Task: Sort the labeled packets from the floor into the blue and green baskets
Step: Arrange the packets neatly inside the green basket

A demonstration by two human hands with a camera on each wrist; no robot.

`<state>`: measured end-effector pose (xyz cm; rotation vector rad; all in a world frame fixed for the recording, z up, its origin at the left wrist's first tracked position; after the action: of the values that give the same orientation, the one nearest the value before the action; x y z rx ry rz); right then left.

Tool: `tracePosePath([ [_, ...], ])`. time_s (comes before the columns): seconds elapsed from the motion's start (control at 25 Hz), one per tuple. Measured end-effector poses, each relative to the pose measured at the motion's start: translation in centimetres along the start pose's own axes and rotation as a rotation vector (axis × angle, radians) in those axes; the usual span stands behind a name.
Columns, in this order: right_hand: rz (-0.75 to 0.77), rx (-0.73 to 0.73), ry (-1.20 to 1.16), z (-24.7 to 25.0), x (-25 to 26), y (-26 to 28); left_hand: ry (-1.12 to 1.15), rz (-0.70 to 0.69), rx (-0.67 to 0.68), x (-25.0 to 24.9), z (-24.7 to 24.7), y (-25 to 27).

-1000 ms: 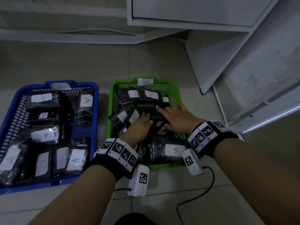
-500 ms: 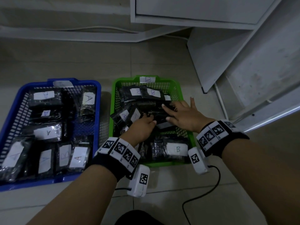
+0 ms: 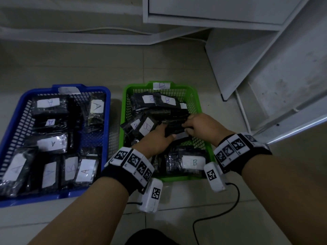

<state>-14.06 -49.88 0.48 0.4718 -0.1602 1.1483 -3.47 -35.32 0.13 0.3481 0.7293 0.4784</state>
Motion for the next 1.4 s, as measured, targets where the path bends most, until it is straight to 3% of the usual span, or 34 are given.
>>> tracePosePath([
  [0.2, 0.037, -0.046, 0.146, 0.0, 0.1, 0.0, -0.046, -0.036, 0.034, 0.0, -0.3, -0.2],
  [0.44, 0.008, 0.153, 0.322, -0.8, 0.9, -2.2, 0.160, 0.023, -0.030, 0.5, 0.3, 0.1],
  [0.72, -0.128, 0.404, -0.053, -0.2, 1.0, -4.0, 0.359, 0.101, -0.061, 1.6, 0.6, -0.6],
  [0.84, -0.132, 0.376, 0.063, -0.4, 1.0, -4.2, 0.330, 0.103, -0.050, 1.6, 0.4, -0.7],
  [0.92, -0.133, 0.324, 0.010, -0.4, 0.8, -4.1, 0.295, 0.093, -0.071, 1.3, 0.2, -0.5],
  [1.04, -0.171, 0.394, -0.027, -0.2, 0.5, -4.3, 0.304, 0.047, -0.071, 0.9, -0.3, -0.5],
  [1.24, -0.289, 0.533, -0.001, 0.6, 1.1, -4.3, 0.399, 0.252, -0.028, 0.3, 0.7, -0.3],
  [1.4, -0.313, 0.461, 0.005, 0.3, 1.6, -3.9, 0.178, 0.122, 0.062, 0.3, 0.3, -1.2],
])
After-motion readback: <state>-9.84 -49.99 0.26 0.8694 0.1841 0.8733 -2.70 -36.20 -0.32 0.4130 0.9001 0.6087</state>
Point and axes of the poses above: each hand's wrist, its own y-axis away from the middle knuckle, its own z-axis out of the back of the hand, x = y × z, the point moved 2 cm from there along -y, towards the middle knuckle, and after that the axes turned 12 degrees about -y, right-handed, at the moved point
